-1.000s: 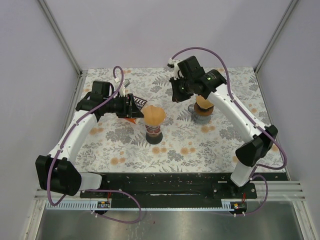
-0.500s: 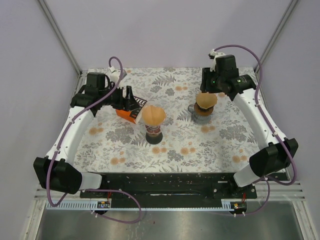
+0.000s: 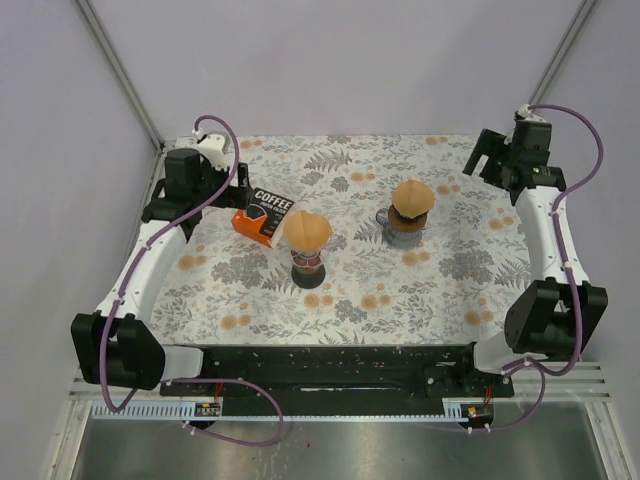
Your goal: Place the coffee filter in the dripper
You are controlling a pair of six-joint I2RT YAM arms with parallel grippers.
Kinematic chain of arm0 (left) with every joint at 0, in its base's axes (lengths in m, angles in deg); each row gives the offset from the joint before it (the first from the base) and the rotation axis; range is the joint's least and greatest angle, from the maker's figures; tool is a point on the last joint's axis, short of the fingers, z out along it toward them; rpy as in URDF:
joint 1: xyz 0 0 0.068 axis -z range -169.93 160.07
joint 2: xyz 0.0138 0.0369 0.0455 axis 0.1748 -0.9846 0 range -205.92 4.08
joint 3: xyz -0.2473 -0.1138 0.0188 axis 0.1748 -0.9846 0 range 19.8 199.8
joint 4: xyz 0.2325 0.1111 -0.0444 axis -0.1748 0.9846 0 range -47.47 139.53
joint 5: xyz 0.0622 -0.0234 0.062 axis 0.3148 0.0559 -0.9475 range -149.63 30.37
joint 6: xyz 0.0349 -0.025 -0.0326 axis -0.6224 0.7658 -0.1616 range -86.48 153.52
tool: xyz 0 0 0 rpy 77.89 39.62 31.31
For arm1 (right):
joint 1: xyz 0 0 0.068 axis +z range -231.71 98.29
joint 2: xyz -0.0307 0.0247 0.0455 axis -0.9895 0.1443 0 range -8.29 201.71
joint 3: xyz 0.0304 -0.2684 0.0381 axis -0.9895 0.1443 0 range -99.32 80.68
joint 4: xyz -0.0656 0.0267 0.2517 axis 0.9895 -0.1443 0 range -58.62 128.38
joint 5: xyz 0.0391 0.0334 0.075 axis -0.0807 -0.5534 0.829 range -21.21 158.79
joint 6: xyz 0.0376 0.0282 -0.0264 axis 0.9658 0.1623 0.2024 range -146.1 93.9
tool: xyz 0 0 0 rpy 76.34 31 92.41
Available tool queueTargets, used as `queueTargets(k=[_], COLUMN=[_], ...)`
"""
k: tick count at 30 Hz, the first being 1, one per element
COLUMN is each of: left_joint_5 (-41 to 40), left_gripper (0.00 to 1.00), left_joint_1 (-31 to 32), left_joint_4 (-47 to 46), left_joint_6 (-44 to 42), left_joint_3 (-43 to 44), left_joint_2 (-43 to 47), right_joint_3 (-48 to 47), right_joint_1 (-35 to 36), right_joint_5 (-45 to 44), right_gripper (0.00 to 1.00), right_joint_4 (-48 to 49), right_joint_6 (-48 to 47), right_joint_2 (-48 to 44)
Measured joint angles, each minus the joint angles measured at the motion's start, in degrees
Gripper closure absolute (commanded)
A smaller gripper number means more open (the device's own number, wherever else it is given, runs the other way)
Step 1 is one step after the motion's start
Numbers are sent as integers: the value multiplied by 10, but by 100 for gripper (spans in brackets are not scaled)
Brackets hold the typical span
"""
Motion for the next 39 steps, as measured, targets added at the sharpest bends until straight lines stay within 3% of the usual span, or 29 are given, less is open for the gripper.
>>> queueTargets(k=[10,19,26,39], left_joint_5=[-59,-59,-65,-78], left_gripper=[1,1,1,1], left_joint_1=[-43,-53,-58,-58], left_joint_4=[-175,-314,-358,-431], left_joint_6=[-5,6,21,26], left_joint_3=[-162,-255,-274,-330], left_joint_2=[-1,-1,-4,-9], right_joint_3=[183,270,375,444], right_joint_1=[-45,-47,-47,-47], right_joint_5=[-22,-21,-12,1], right_gripper=[1,1,1,1], right_joint_4=[147,281,397,511], right_joint_6=[-1,-24,-29,-24], right_joint_2=[-61,-70,-103,-106])
